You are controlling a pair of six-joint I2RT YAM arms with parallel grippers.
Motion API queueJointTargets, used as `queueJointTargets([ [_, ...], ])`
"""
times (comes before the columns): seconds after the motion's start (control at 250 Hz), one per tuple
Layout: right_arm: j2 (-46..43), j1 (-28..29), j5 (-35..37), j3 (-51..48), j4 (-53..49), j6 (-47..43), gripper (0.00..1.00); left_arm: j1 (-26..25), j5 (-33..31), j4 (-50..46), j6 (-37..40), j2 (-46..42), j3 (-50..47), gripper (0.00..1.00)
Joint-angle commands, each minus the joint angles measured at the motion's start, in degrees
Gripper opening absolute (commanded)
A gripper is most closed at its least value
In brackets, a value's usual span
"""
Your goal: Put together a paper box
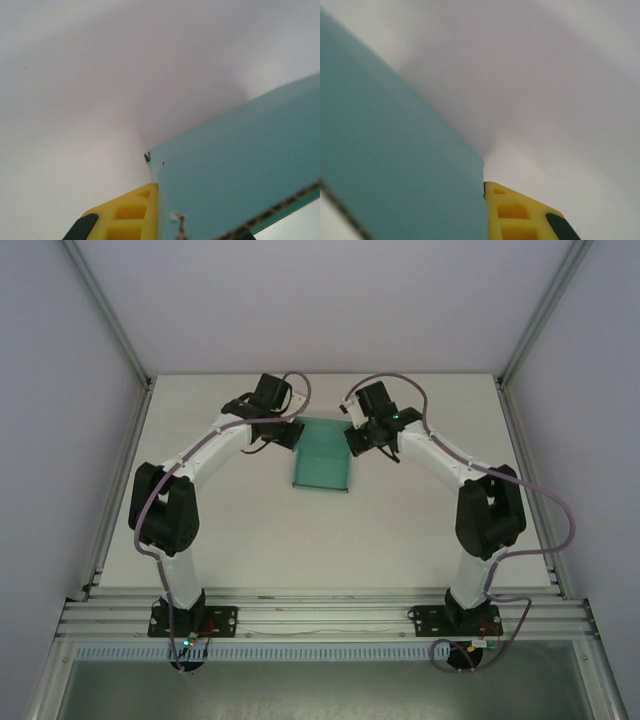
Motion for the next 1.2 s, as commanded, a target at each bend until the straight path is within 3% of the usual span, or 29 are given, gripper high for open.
queueJointTargets([
  [0.0, -1.4, 1.6, 9.3, -2.6, 12.4, 21.9, 0.03, -1.2, -4.8, 7.7, -14.5, -0.9, -2.3, 0.0],
  [0.18, 0.8, 2.7, 14.6, -3.3, 17.3, 34.5, 0.03, -2.4, -7.3, 13.3, -24.3, 0.4, -4.2, 0.0],
  [0.336, 1.8, 3.4, 15.0, -4.1, 21.3, 40.3, 0.04, -3.7, -7.7, 15.6, -26.0, 1.8, -6.1, 0.0],
  [0.592, 3.3, 6.2, 18.3, -5.4, 21.9, 38.9, 0.04, -4.3, -7.3, 20.6, -31.3, 2.7, -8.2, 0.0],
  [0.767, 3.7, 6.6, 20.8, -8.1, 24.1, 38.8, 0.04, -4.5, -7.1, 22.1, -30.2, 2.9, -10.1, 0.0],
  [1.199, 1.0, 8.6, 25.0, -19.2, 32.4, 32.6, 0.04, -5.8, -5.2, 29.5, -29.2, -1.3, -26.0, 0.02],
])
